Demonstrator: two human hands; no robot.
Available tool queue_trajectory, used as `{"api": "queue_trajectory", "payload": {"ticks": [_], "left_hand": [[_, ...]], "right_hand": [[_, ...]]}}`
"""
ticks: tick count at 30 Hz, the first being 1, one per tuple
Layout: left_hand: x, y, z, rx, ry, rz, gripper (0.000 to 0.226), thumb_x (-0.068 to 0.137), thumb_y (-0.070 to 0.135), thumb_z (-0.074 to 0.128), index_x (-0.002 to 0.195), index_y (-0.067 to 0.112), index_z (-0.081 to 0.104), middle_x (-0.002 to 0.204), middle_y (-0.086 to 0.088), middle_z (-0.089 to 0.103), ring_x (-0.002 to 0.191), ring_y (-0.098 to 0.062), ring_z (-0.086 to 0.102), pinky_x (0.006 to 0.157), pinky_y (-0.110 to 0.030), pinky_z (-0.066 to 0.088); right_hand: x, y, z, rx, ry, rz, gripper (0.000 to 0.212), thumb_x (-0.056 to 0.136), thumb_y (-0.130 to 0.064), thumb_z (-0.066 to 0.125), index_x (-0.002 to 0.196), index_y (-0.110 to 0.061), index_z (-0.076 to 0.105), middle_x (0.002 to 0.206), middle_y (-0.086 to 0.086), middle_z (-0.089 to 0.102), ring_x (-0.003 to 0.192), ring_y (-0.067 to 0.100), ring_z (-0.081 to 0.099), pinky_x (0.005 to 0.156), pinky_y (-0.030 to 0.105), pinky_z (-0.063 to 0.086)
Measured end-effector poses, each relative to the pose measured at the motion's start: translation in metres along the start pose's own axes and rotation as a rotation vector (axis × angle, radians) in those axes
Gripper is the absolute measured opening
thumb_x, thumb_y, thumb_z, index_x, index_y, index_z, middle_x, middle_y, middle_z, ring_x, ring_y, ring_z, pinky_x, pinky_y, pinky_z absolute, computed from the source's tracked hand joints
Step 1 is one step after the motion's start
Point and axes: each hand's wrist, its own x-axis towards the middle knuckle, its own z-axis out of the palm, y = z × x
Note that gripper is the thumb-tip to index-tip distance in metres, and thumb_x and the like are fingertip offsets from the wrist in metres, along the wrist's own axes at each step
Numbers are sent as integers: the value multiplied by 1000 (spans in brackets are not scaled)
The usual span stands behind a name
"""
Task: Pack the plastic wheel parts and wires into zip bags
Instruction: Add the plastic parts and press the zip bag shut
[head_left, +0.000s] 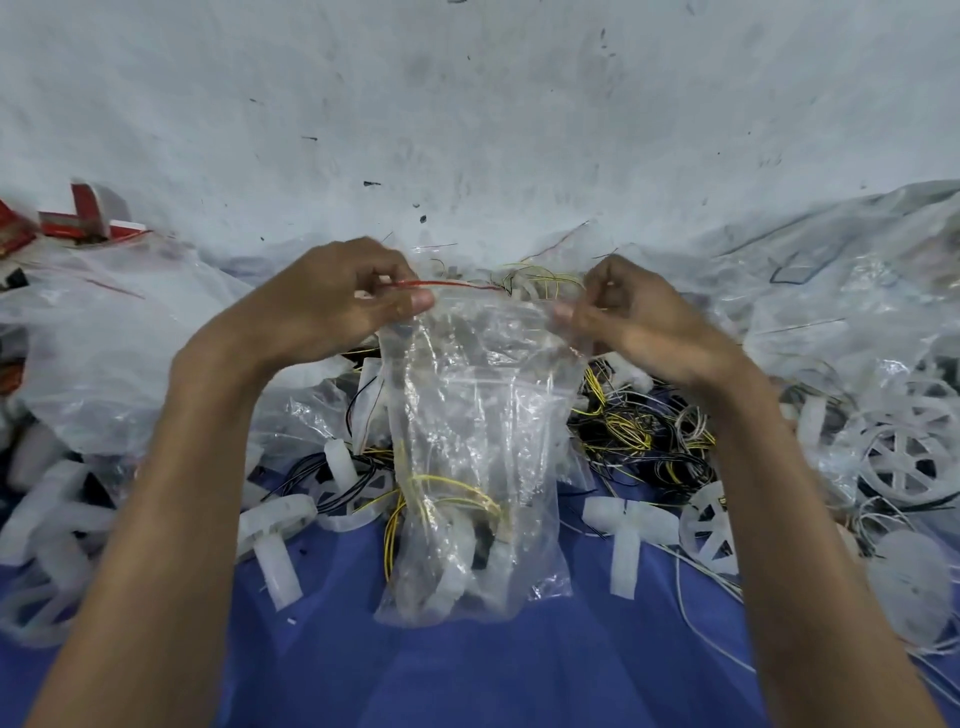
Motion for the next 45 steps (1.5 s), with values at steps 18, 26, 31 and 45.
{"api": "queue_trajectory", "payload": {"ticks": [18,26,31,45], "left_hand": [[-8,-5,-14,-150,42,-29,12,76,5,71,75,15,66,66,4,70,60,-2,64,63,-6,47],[-8,-14,-11,-215,47,-51,24,63,28,73,87,23,68,75,3,72,70,-6,69,69,-9,51],[-5,-27,0,-223,-69,-154,26,72,37,62,81,13,71,79,0,73,73,-9,69,71,-17,53],[2,-6,27,-367,54,-3,16,86,25,60,78,13,68,70,1,67,73,-10,62,81,-23,48]], "right_hand": [[-4,-6,-2,288,-17,-122,12,75,-7,67,83,-12,60,72,-10,66,67,6,60,65,21,51],[-9,-7,-17,216,92,-86,7,81,-12,66,86,-7,66,70,0,66,58,3,60,56,13,49],[-10,11,-20,181,38,32,12,85,-17,61,80,-8,67,62,-9,66,57,-2,61,54,10,46],[-13,27,-31,171,154,-126,16,80,-14,66,75,0,64,57,-8,65,55,2,58,60,15,45]]}}
